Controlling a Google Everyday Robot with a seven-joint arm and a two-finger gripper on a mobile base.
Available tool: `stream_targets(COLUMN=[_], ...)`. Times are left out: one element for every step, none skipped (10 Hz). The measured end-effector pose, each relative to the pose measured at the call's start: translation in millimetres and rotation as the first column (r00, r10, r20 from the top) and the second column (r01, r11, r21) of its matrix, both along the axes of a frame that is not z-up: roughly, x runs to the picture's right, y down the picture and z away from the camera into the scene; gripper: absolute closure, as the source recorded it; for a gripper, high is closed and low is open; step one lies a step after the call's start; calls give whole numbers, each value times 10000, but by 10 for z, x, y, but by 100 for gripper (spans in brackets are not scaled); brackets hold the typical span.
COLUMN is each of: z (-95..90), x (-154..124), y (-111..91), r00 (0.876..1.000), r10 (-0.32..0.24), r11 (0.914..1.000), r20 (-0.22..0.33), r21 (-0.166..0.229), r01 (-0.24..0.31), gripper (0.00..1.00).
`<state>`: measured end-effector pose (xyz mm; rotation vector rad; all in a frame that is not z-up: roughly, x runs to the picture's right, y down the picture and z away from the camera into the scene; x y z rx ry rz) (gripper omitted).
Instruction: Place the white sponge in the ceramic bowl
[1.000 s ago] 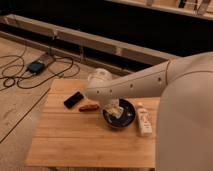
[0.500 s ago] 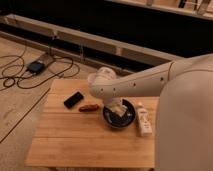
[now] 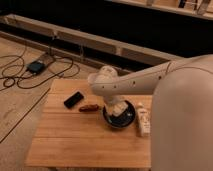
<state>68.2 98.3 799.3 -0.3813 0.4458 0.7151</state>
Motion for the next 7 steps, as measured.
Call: stream_targets(z=[2, -5, -25, -54, -62, -62, -63], x=[1, 10, 6, -20, -40, -40, -40], y=[-27, -59, -100, -141, -150, -152, -152], r00=[10000, 10000, 9999, 9998, 9997, 9997, 9997], r10=[-36, -83, -139, -199, -223, -222, -222], r11=[10000, 10000, 9999, 9998, 9997, 9997, 9997], r20=[-1, -21, -20, 54, 97, 95, 96], r21=[3, 8, 33, 57, 65, 68, 68], r01=[36, 83, 139, 199, 222, 221, 221], gripper=[20, 20, 20, 20, 20, 20, 20])
